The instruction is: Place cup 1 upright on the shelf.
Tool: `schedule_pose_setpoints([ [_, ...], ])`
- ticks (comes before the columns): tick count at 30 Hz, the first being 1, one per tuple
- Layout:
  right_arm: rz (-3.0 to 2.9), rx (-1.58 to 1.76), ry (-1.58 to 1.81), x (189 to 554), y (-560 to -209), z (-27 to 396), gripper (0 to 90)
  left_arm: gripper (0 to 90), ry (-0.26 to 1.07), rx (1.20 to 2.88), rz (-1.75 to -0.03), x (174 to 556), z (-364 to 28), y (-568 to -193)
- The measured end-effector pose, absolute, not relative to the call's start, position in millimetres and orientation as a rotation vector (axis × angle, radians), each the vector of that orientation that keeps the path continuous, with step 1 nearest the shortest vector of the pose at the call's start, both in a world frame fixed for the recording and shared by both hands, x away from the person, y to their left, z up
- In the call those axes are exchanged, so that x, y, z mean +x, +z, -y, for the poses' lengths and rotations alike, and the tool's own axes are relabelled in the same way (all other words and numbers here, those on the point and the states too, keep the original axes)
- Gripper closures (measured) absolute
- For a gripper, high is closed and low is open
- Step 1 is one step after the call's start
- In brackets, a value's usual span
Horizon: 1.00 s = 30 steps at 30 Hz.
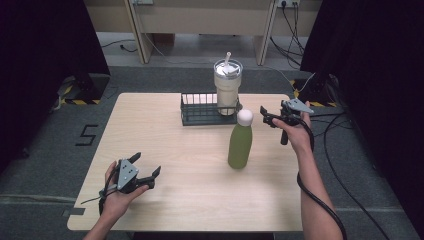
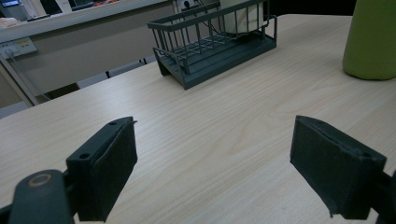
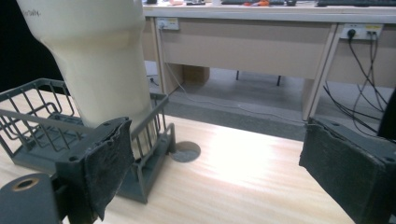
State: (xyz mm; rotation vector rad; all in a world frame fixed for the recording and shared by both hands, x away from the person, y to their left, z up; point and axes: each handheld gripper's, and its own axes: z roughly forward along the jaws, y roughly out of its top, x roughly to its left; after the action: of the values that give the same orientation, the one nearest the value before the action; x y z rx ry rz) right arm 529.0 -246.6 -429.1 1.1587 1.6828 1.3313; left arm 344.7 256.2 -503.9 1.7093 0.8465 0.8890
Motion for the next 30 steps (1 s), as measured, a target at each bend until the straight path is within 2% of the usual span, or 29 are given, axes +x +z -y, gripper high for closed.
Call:
schedule_pose_setpoints([
  [30,-1.551,1.271,1.136,427,-475,284,10.2,11.2,0.837,1.668,-0.691,385,-189,-474],
])
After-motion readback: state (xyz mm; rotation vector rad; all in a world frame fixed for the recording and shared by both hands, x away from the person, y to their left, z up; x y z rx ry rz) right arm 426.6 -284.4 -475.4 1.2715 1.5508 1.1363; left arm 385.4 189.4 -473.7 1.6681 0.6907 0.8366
